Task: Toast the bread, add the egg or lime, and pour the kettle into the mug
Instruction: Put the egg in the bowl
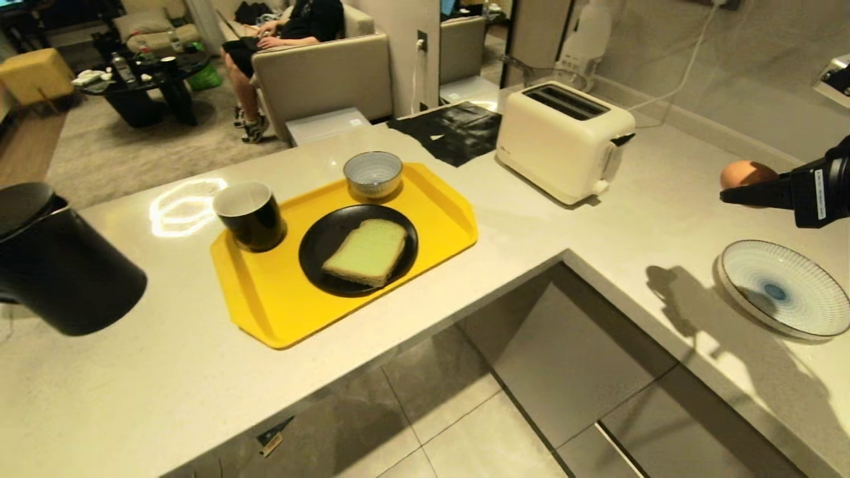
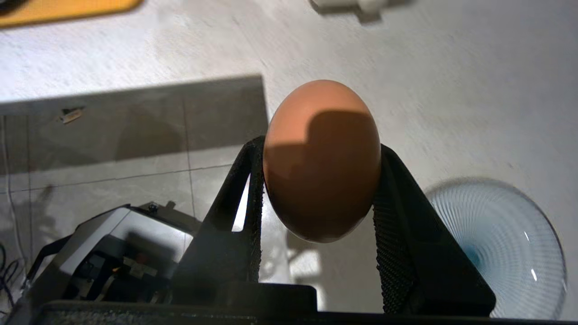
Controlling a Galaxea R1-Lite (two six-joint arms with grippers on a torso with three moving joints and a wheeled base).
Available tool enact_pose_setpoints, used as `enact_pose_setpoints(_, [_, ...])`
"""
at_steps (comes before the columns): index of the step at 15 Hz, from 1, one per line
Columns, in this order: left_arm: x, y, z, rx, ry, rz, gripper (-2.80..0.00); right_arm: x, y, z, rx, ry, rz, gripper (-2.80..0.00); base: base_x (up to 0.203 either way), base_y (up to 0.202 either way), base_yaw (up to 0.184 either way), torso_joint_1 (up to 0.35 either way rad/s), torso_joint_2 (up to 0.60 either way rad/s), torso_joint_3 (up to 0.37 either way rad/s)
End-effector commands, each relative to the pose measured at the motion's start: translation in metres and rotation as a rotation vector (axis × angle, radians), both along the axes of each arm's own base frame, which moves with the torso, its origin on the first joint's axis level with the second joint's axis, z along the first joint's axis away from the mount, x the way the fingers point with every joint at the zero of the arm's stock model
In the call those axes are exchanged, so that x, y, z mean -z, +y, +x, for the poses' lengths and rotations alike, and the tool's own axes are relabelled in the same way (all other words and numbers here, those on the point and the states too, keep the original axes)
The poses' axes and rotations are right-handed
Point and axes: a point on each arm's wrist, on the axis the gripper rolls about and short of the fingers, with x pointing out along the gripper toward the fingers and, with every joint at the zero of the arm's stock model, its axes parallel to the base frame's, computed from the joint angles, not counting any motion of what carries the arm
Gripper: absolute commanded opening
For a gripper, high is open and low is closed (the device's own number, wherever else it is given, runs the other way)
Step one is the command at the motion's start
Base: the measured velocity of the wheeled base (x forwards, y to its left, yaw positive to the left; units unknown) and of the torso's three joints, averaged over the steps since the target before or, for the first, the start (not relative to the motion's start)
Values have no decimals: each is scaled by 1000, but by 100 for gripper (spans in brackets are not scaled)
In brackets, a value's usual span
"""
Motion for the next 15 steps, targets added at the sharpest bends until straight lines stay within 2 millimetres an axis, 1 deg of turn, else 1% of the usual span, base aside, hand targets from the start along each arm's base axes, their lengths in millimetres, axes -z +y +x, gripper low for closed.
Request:
enact_pose_setpoints(1, [0,0,0,-1,1,0,-280,1,0,0,-3,3,0,-280,1,-9,173,-2,5,0])
enact_pose_setpoints(6, [0,0,0,1,-1,0,-280,1,0,-1,-3,3,0,-280,-1,-8,173,2,4,3])
enact_pose_setpoints(8, [0,0,0,0,0,0,-280,0,0,-1,-3,2,-1,-280,-1,-8,134,1,2,5])
enact_pose_setpoints(11, [0,0,0,-1,1,0,-280,0,1,-1,-8,0,1,-280,-1,0,24,1,1,1])
enact_pose_setpoints(13, [0,0,0,0,-1,0,-280,-1,3,-1,-44,-6,15,-280,0,0,0,0,0,0])
enact_pose_setpoints(15, [0,0,0,0,-1,0,-280,-1,10,1,-82,-4,21,-280,0,0,0,0,0,0])
